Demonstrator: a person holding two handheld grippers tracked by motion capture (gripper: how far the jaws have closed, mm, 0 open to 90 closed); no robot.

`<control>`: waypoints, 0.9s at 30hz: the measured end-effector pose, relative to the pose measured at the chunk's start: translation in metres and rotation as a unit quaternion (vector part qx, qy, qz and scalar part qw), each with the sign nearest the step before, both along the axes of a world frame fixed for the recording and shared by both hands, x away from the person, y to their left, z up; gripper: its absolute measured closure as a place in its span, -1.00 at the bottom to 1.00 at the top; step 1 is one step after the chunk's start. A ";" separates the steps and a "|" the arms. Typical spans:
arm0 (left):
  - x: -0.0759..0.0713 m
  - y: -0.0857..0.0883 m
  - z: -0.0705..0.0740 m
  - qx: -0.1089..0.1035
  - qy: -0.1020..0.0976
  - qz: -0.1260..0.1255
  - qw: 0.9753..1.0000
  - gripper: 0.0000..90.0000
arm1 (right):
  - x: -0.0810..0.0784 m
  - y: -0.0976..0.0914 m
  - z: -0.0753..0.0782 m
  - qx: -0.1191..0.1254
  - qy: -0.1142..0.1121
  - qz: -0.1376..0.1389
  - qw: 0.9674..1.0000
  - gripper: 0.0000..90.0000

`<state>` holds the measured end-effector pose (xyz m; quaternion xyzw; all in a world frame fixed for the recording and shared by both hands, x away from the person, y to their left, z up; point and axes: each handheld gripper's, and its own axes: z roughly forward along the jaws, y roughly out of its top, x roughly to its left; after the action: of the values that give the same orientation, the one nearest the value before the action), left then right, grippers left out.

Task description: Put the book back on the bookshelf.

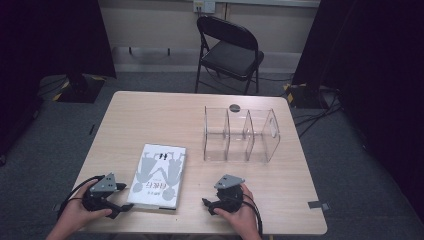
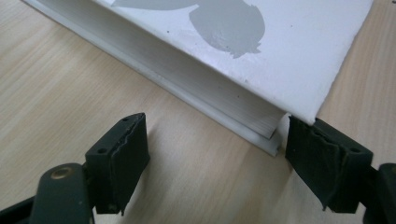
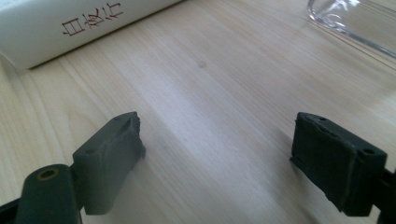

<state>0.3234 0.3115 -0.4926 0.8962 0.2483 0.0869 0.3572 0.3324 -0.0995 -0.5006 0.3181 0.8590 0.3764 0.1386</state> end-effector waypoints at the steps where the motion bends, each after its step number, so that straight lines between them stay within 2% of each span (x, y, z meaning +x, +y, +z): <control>1: 0.000 -0.001 0.000 -0.004 0.000 0.000 1.000 -0.53 | 0.000 0.002 0.000 0.000 -0.002 0.003 1.000 -0.63; 5: -0.001 -0.009 0.000 -0.007 0.007 -0.014 1.000 -0.57 | -0.002 0.014 0.000 0.000 -0.004 0.023 1.000 -0.58; 7: -0.001 -0.013 0.000 -0.016 0.008 -0.022 1.000 -0.58 | -0.001 0.021 0.000 0.003 -0.006 0.029 1.000 -0.53; 8: -0.001 -0.013 0.000 -0.016 0.008 -0.022 1.000 -0.49 | -0.001 0.021 0.000 0.003 -0.006 0.029 1.000 -0.53; 9: -0.001 -0.016 0.000 -0.008 -0.003 -0.026 1.000 -0.49 | -0.001 0.025 0.000 0.002 -0.005 0.027 1.000 -0.52; 10: -0.001 -0.018 0.000 -0.006 -0.004 -0.029 1.000 -0.37 | 0.000 0.030 0.000 0.003 -0.005 0.030 1.000 -0.51; 13: -0.001 -0.020 0.003 0.002 -0.003 -0.024 1.000 -0.28 | 0.001 0.040 0.000 0.003 -0.005 0.038 0.999 -0.50; 16: -0.001 -0.019 0.002 -0.004 0.000 -0.018 1.000 -0.24 | 0.002 0.045 0.000 0.003 -0.005 0.045 0.999 -0.49; 20: -0.004 -0.022 0.007 0.011 0.000 -0.012 1.000 -0.19 | 0.002 0.049 0.000 0.004 -0.005 0.049 0.999 -0.49; 23: -0.005 -0.021 0.009 0.008 0.001 -0.011 1.000 -0.12 | 0.002 0.050 0.000 0.005 -0.004 0.051 0.999 -0.49; 27: -0.010 -0.018 0.017 -0.014 -0.012 -0.002 1.000 0.01 | 0.001 0.052 0.000 0.003 -0.010 0.054 0.998 -0.48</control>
<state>0.3132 0.2934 -0.4758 0.8904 0.2439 0.0931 0.3728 0.3337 -0.0479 -0.5003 0.2679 0.8724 0.3890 0.1255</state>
